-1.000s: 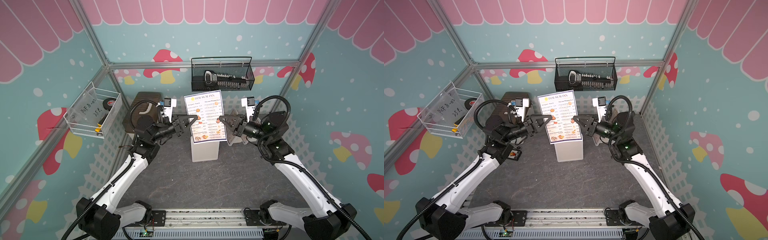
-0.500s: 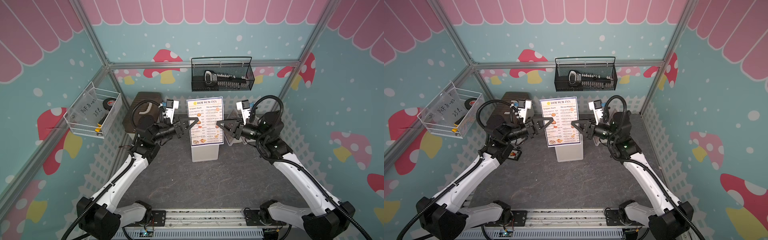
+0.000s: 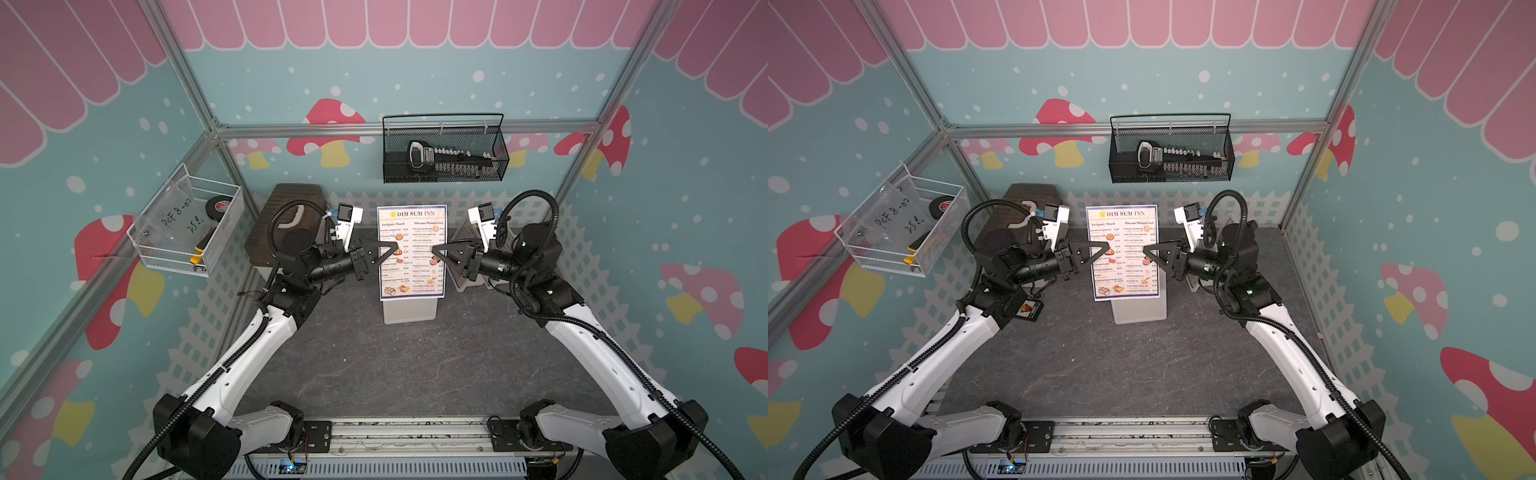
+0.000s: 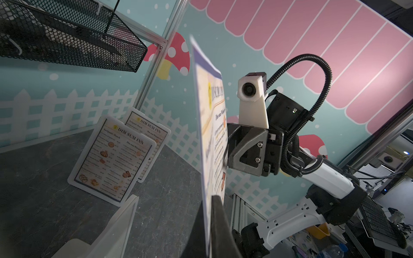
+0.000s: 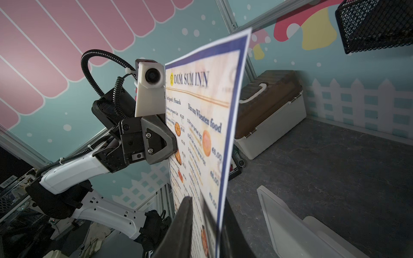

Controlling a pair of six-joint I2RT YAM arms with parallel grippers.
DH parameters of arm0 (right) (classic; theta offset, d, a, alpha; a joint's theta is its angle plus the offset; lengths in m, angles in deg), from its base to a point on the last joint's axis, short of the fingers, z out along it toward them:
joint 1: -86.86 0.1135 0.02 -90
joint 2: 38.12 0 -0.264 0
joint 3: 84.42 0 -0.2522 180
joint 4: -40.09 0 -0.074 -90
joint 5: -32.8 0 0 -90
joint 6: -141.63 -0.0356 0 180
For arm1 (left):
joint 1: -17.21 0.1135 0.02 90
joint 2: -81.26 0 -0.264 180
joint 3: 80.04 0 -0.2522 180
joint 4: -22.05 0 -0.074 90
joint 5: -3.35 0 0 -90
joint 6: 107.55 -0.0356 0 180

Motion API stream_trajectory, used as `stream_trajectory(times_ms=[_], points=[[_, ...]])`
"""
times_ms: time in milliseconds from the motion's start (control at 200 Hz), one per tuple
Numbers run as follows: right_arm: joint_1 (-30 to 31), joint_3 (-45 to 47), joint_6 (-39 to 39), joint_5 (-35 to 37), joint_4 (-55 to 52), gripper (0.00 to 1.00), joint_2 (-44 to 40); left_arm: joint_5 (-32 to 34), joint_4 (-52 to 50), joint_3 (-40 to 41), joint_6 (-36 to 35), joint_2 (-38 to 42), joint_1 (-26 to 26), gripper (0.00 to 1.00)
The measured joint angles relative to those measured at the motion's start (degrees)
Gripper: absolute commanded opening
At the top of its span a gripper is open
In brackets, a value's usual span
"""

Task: Insert the menus into the narrow rack
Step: Pick up the menu from the center of the board.

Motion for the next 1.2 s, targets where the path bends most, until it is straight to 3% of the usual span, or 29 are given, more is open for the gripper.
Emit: stream_trajectory(times_ms=[290,410,475,860,1196], points=[[0.0,-0.2,1.31,0.96,-0.79,0.0,-0.02,1.31,-2.16,0.0,-1.31,0.0,0.0,0.0],[0.02,-1.68,3.34,2.64,-4.11,0.0,0.04,1.66,-3.32,-0.04,-1.95,-0.11,0.0,0.22],[0.0,-3.58,5.57,4.11,-6.67,0.0,0.26,1.46,-4.24,-0.22,-2.86,-0.55,0.02,0.27],[-0.04,-15.96,18.25,11.65,-19.63,0.0,7.58,-1.44,-7.02,-0.81,-5.33,-6.01,2.64,0.26],[-0.59,-23.17,25.16,13.0,-25.77,0.0,15.19,-3.5,-4.74,-4.63,-5.33,-13.38,3.34,0.27]])
